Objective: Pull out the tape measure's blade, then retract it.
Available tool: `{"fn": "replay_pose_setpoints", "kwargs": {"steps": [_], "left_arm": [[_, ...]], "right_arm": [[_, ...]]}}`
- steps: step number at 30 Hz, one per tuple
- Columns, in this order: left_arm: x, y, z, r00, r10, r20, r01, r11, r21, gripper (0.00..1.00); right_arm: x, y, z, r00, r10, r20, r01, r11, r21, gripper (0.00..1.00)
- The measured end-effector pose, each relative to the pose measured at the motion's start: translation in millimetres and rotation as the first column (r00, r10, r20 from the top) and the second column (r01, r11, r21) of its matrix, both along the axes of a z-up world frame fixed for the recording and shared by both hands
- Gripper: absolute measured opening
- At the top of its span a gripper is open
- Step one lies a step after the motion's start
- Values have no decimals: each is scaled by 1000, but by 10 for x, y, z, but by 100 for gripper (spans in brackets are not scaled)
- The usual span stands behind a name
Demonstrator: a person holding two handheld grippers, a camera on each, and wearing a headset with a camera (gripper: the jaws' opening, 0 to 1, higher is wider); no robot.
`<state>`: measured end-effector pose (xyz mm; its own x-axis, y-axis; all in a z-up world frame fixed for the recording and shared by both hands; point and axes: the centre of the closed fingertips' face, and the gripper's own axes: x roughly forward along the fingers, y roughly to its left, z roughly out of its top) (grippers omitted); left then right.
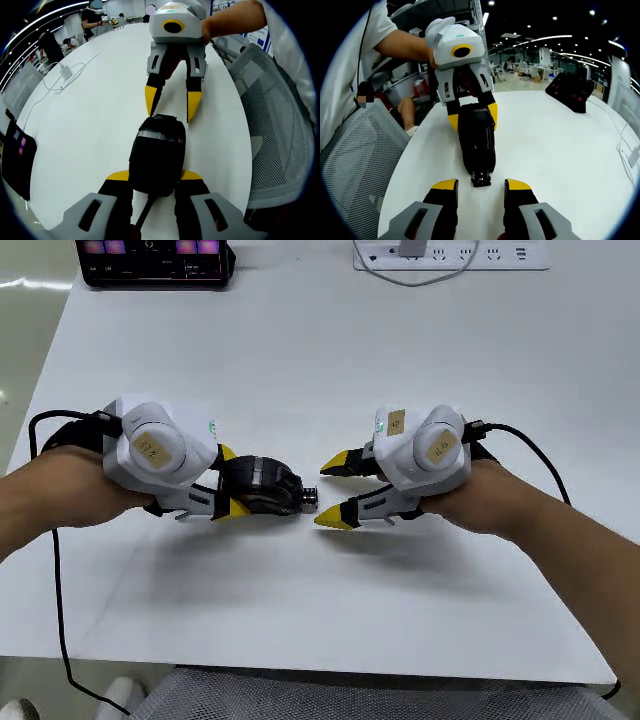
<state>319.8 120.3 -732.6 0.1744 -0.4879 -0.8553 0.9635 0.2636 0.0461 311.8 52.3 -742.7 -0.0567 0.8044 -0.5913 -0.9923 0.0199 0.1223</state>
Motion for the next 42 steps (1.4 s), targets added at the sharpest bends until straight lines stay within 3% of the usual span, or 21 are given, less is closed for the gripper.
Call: {"fn": "replay_pose_setpoints", "kwargs": {"steps": [16,42], "left_arm": [[3,-1,-5,1000,-3,-2,3,1000,-2,26],[2,1,-1,1000,-5,3,5,1000,1,26]], "right_arm": [[-42,120,-76,1000,20,-12,-20,1000,5,22],[-13,163,-128,999,28,37,-27,1000,-13,11]]}}
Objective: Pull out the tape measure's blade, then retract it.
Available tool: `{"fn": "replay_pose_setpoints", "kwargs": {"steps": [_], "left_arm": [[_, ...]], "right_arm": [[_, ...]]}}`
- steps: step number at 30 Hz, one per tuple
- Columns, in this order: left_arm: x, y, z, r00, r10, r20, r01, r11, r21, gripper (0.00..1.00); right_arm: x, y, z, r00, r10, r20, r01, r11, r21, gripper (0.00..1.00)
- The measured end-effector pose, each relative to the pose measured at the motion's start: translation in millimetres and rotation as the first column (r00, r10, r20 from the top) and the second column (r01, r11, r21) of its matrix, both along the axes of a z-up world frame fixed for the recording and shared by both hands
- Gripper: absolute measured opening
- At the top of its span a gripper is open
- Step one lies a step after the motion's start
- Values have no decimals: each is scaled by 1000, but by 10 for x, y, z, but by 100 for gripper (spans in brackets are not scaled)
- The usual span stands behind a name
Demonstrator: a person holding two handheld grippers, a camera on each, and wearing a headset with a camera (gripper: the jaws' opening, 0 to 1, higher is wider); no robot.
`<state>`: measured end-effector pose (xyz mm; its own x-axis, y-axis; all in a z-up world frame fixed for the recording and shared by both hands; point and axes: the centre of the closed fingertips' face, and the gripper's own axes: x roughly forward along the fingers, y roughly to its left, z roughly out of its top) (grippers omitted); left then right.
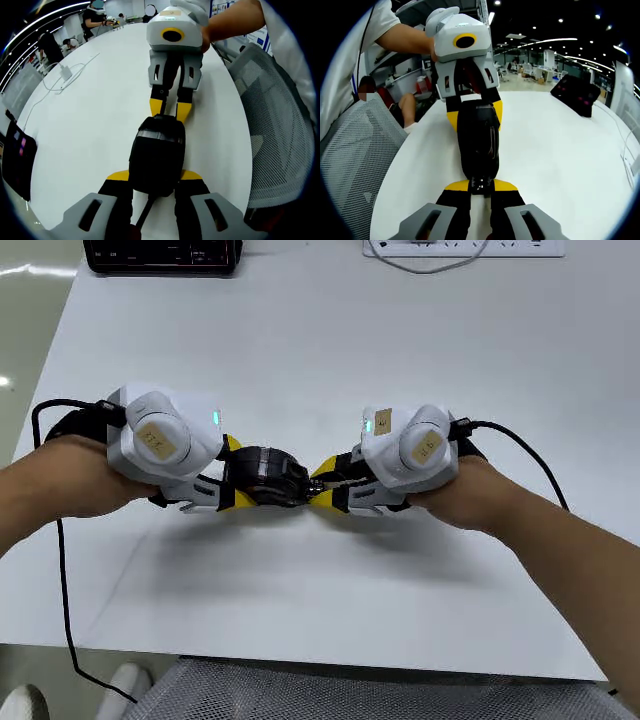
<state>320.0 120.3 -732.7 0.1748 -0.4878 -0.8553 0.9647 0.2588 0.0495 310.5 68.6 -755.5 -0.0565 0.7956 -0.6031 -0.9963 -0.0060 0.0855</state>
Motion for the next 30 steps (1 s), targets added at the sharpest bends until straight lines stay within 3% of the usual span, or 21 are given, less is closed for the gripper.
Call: {"fn": "replay_pose_setpoints", "kwargs": {"steps": [24,30], "left_arm": [[3,3,0,1000,0,3,0,1000,-4,26],[-3,7,1,1000,0,3,0,1000,-5,26]], "right_arm": [[11,-64,27,1000,9,19,-9,1000,-14,10],[6,-164,37,1000,6,20,-6,1000,-18,10]]}}
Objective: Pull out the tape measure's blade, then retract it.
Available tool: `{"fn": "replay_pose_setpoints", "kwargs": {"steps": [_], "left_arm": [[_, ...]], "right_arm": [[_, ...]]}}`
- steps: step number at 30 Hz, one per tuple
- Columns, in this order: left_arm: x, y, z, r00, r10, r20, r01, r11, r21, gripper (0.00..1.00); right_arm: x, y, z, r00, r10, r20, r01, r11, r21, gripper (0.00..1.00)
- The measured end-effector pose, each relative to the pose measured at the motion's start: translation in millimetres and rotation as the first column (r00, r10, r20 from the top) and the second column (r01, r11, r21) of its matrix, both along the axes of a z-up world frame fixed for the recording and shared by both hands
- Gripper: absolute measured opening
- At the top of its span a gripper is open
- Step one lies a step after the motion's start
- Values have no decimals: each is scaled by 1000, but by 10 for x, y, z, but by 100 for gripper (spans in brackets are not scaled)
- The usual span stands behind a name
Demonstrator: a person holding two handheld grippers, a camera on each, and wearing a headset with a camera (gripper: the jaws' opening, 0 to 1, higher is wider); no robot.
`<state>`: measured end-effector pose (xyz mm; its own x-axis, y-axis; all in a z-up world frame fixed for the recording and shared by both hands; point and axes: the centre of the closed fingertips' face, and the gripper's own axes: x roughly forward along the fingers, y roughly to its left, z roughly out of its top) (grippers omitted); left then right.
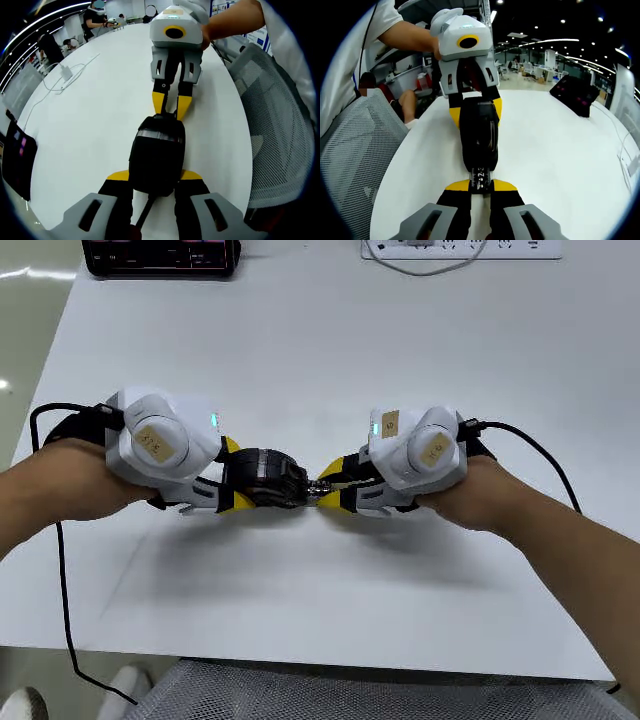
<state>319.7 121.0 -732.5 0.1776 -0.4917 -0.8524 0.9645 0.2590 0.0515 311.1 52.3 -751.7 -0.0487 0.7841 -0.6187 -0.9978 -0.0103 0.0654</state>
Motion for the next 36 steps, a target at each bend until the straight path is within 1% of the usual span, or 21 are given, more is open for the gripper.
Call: {"fn": "replay_pose_setpoints", "kwargs": {"steps": [3,6,16,21,36], "left_arm": [[1,-1,-1,1000,2,-1,-2,1000,0,26],[3,0,-1,1000,6,0,-6,1000,-1,26],[1,-1,0,1000,6,2,-6,1000,-1,26],[6,-5,-2,1000,7,2,-7,1000,-1,26],[0,2,-2,1000,7,4,-7,1000,1,26]], "right_arm": [[5,-62,7,1000,-1,0,1,1000,-6,10],[12,-118,6,1000,7,20,-7,1000,-20,10],[9,-248,8,1000,6,22,-5,999,-38,10],[20,-327,-2,999,11,36,-9,999,-54,9],[8,-444,18,999,5,33,-3,998,-66,9]]}}
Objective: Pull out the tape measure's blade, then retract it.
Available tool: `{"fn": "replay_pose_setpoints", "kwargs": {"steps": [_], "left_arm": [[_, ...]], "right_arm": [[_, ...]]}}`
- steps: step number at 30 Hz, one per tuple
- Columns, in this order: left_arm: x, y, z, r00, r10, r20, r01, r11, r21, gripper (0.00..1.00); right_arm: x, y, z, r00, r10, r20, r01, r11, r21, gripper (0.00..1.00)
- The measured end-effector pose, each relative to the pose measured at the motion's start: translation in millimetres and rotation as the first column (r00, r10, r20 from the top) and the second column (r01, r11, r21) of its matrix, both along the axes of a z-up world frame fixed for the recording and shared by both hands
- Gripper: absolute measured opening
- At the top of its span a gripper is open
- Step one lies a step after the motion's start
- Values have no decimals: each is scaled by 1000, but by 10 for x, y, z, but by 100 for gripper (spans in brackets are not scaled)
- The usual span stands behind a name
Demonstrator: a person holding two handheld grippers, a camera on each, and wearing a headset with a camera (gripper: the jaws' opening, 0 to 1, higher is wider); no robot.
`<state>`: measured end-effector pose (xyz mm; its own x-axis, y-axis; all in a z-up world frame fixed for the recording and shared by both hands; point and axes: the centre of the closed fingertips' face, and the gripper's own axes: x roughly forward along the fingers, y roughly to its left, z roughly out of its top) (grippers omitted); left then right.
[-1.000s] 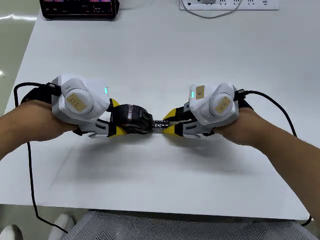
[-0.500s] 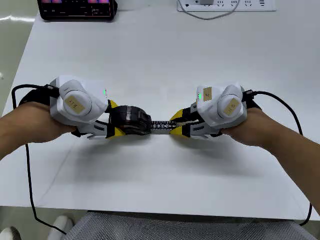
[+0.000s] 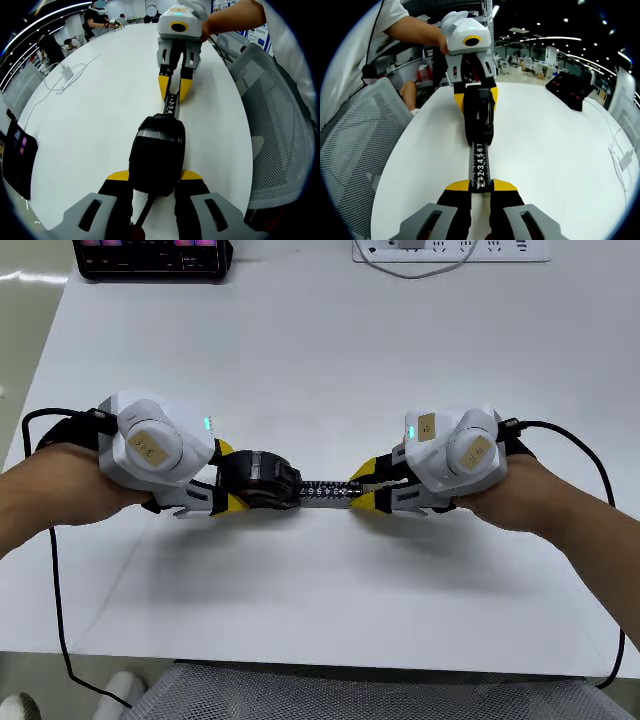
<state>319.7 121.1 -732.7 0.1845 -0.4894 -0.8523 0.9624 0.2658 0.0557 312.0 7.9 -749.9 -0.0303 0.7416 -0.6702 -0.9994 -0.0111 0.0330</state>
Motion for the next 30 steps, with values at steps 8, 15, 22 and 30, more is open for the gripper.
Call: {"fn": "replay_pose_setpoints", "kwargs": {"steps": [8,15,22,30], "left_arm": [[-3,-1,3,1000,1,2,-1,1000,2,26],[-5,-4,3,1000,1,4,-1,1000,6,26],[-2,-3,4,1000,3,3,-3,1000,8,26],[-4,3,-1,1000,2,5,-2,1000,15,26]], "right_arm": [[-9,-90,17,1000,-6,2,6,1000,-7,9],[-13,-174,22,1000,-14,3,14,1000,-12,9],[7,-289,19,1000,-21,5,21,1000,-20,9],[8,-350,11,1000,-26,8,26,999,-26,9]]}}
